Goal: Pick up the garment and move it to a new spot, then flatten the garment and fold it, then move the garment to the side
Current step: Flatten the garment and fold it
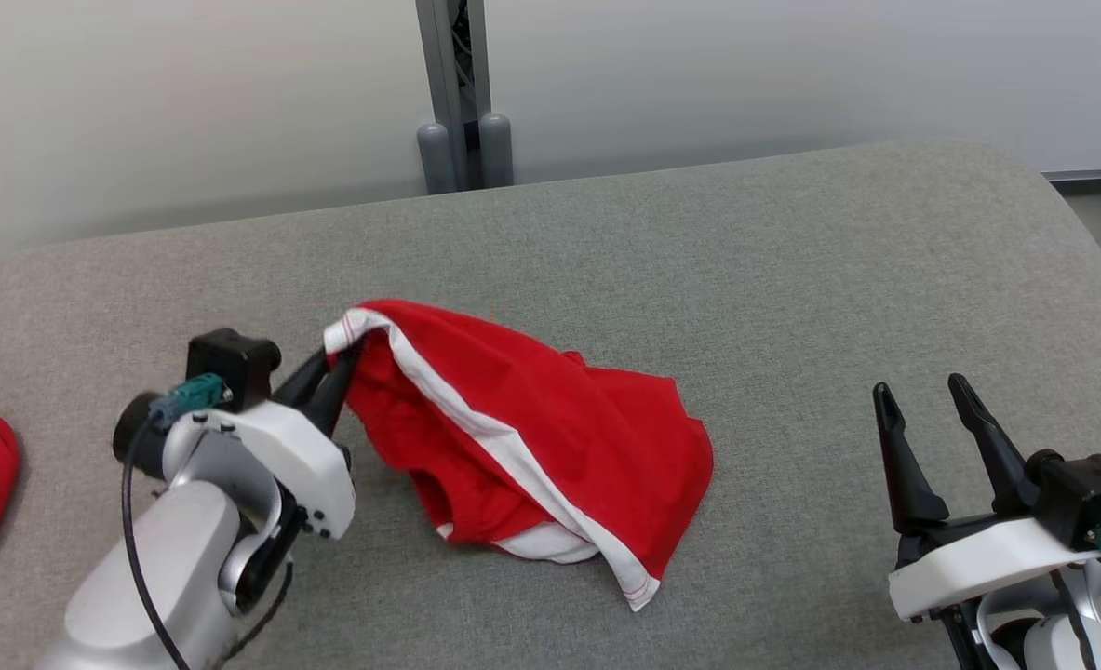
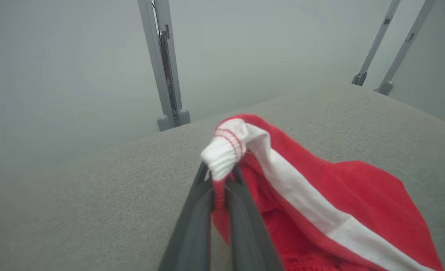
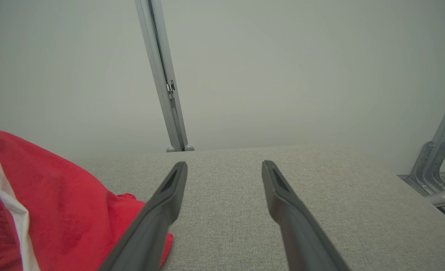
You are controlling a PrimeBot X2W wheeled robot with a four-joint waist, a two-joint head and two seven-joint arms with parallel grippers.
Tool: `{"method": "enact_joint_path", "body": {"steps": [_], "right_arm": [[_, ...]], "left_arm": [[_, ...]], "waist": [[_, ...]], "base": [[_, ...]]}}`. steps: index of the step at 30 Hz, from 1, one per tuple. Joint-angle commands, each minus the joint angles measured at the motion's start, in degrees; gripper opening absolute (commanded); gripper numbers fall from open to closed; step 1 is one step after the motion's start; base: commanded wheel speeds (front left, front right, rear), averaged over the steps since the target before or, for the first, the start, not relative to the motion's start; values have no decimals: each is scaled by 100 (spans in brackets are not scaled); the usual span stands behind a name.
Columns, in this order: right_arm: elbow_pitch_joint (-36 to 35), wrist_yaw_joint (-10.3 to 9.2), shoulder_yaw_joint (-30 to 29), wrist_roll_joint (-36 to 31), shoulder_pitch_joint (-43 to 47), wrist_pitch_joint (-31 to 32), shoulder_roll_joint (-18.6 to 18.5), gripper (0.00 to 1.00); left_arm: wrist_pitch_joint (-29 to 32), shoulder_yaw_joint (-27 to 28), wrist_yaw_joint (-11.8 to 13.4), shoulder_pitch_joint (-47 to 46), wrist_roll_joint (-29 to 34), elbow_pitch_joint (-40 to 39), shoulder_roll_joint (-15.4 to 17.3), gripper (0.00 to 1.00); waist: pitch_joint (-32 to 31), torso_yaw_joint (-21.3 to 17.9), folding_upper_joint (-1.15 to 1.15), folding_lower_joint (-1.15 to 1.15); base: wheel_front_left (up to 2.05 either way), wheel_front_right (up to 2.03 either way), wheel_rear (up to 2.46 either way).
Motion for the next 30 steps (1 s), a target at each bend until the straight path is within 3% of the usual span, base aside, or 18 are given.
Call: {"method": "enact_joint_path", "body": {"steps": [1, 9, 10, 11, 12, 19, 30], "right_arm": [[-33, 3, -12, 29, 20, 11, -36, 100], [-48, 3, -59, 44, 39, 37, -35, 100], [-57, 2, -75, 37, 32, 39, -35, 100], [-55, 3, -91, 30, 22, 44, -35, 100], [-52, 3, -91, 17, 10, 51, -35, 100], [-101, 3, -133, -30, -22, 92, -36, 100], [-370, 2, -325, -155, 81, 48, -36, 100]], "left_arm": [[95, -56, 45, 247, -47, 47, 2, 0], [444, -103, 195, 1056, -432, 180, -46, 0], [414, -93, 225, 1104, -441, 185, -43, 20], [381, -83, 246, 1155, -458, 179, -49, 94], [324, -66, 278, 1204, -448, 159, -40, 100], [-133, 130, 522, 1605, -498, -173, 125, 100], [-858, 1133, 1429, 2141, -415, -2181, 491, 100]], "waist": [[9, 3, 0, 0], [93, 73, 0, 0], [103, 97, 0, 0], [105, 118, 0, 0], [100, 132, 0, 0], [21, 222, 0, 0], [-77, 464, 0, 0]], "base": [[0, 0, 0], [0, 0, 0], [0, 0, 0], [0, 0, 0], [0, 0, 0], [0, 0, 0], [0, 0, 0]]}}
